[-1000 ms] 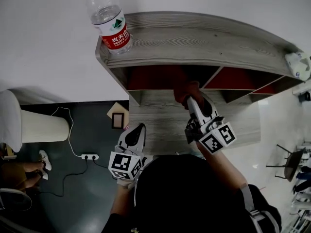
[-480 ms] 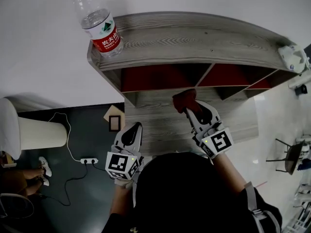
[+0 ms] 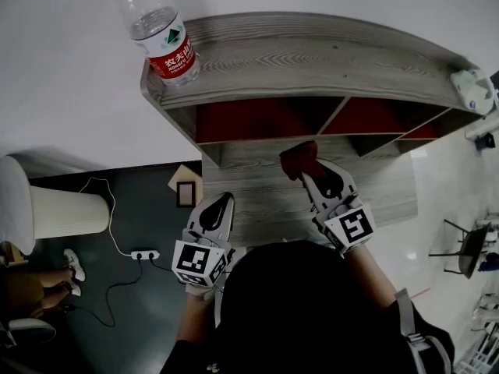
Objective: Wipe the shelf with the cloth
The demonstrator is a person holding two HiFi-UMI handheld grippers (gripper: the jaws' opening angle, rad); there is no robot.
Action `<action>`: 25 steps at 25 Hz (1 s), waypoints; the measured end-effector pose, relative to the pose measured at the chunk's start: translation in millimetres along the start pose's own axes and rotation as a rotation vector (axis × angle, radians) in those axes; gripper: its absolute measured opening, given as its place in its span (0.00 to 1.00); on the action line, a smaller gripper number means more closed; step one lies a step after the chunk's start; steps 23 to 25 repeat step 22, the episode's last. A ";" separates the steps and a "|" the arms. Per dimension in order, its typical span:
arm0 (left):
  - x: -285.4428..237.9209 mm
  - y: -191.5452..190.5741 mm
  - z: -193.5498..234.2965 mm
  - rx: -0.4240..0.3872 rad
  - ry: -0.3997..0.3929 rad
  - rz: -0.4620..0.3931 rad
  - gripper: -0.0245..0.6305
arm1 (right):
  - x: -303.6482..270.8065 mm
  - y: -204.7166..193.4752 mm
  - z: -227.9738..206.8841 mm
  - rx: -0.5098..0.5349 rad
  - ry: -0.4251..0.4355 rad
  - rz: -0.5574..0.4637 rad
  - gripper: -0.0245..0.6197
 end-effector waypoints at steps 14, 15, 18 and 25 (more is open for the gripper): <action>3.1 -3.2 5.7 -0.005 0.006 -0.006 0.04 | 0.5 -2.5 5.7 0.016 0.013 0.007 0.12; 3.7 -3.1 6.2 -0.003 0.009 -0.008 0.04 | 0.9 -2.6 5.7 0.017 0.013 0.007 0.12; 5.7 -3.3 7.9 -0.001 0.017 -0.010 0.04 | 1.3 -3.7 6.3 0.017 0.013 0.010 0.12; 7.5 -4.1 8.3 -0.002 0.019 -0.008 0.04 | 0.1 -6.1 6.2 -0.001 0.013 0.011 0.12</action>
Point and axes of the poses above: the fingertips, and each gripper's own axes: x backward along the fingers, z to its left, y out of its top, the point moved 1 cm from there along x, backward along the fingers, and after that the axes turned 13 degrees about -x, right-handed, at the moved point
